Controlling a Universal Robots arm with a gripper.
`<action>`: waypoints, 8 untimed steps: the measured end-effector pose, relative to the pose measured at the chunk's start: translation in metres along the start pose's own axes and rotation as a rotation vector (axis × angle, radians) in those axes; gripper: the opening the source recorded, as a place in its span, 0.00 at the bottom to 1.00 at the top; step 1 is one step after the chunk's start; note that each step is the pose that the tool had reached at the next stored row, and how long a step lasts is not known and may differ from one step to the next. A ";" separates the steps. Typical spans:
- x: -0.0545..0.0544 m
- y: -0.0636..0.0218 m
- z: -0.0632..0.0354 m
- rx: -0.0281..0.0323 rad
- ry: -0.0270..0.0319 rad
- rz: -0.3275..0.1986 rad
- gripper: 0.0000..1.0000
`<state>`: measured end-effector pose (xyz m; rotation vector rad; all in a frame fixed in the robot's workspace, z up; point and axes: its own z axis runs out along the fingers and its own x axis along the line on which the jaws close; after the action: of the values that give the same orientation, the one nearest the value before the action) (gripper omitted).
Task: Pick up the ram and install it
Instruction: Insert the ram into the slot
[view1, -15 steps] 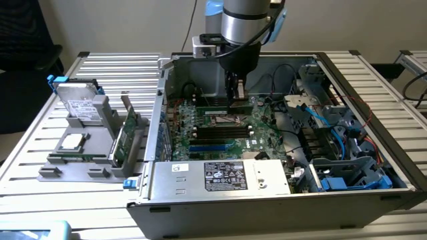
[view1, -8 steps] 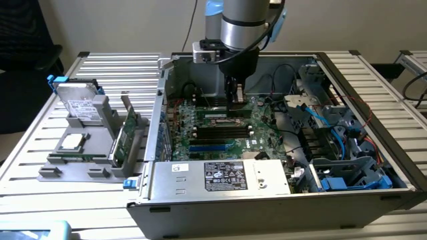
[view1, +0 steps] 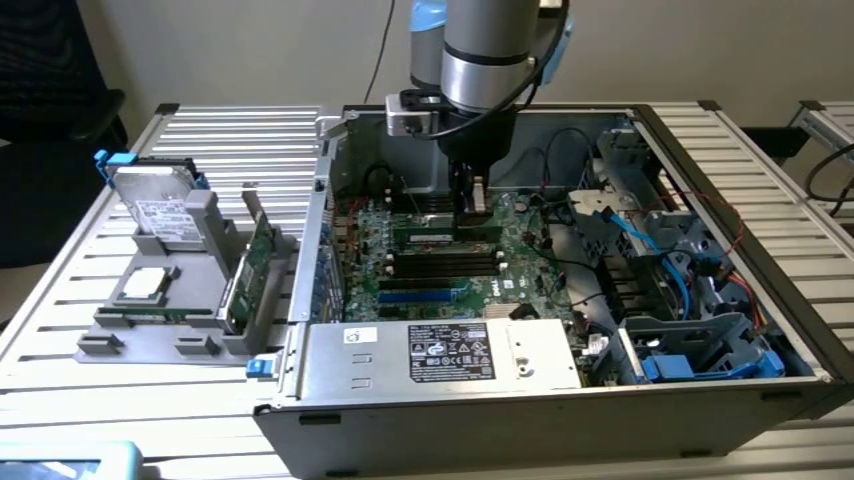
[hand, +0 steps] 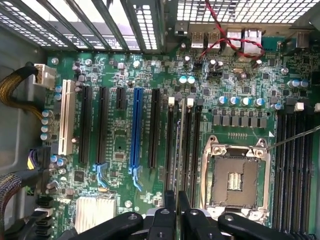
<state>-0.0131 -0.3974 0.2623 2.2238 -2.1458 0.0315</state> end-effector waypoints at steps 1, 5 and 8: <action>0.000 -0.0001 0.0011 -0.0003 0.0010 0.000 0.14; 0.000 -0.0004 0.0060 -0.0013 0.0046 0.000 0.14; 0.000 -0.0006 0.0093 -0.0018 0.0065 0.000 0.14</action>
<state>-0.0127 -0.3974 0.2529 2.2197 -2.1415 0.0367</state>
